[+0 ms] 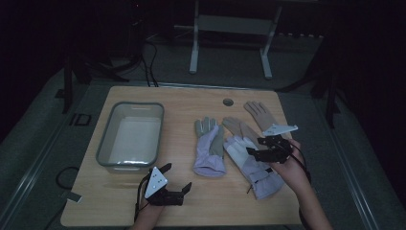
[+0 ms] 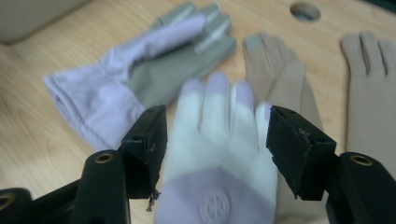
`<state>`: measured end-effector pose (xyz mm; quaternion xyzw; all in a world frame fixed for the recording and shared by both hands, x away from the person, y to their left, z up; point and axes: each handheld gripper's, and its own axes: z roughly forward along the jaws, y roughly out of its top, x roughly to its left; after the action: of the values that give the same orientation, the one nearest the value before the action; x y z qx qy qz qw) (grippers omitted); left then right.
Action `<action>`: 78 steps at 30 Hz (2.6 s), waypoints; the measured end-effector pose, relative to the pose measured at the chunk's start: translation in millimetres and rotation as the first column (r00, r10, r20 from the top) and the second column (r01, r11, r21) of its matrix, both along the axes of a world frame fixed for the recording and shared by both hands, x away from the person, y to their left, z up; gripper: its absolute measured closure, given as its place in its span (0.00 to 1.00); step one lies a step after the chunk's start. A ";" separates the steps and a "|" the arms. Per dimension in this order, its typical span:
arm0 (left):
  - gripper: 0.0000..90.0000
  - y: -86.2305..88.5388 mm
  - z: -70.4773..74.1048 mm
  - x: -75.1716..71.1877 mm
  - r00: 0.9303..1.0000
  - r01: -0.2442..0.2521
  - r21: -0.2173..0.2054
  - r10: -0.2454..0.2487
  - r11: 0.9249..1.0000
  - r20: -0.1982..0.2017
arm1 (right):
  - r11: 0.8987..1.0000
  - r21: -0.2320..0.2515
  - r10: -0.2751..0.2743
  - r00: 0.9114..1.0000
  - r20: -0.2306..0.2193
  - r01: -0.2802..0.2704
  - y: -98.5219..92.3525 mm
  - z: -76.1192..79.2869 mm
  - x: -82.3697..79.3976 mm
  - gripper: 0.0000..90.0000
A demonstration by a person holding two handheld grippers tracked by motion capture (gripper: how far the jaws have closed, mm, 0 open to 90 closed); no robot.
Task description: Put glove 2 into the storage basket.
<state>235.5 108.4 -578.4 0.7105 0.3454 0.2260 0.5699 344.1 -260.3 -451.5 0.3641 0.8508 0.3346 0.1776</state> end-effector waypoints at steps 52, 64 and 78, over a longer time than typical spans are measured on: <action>0.02 -1.6 0.0 -0.6 1.000 -0.003 0.010 0.003 1.000 0.009 | 0.961 0.111 -0.254 0.967 -0.014 0.254 -27.5 4.2 -33.6 0.84; 0.02 -1.8 0.1 -0.2 1.000 -0.008 0.007 0.008 1.000 0.003 | 0.952 0.145 -0.273 0.962 0.005 0.269 19.8 34.5 -13.4 0.84; 0.02 -2.0 0.2 -0.7 1.000 -0.010 0.011 0.010 1.000 0.006 | 0.950 0.183 -0.240 0.967 -0.084 0.252 104.5 15.7 13.3 0.84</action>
<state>234.8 106.4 -578.2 0.7112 0.3458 0.2330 0.5660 357.4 -155.8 -435.8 0.4927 0.7677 0.3790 0.1558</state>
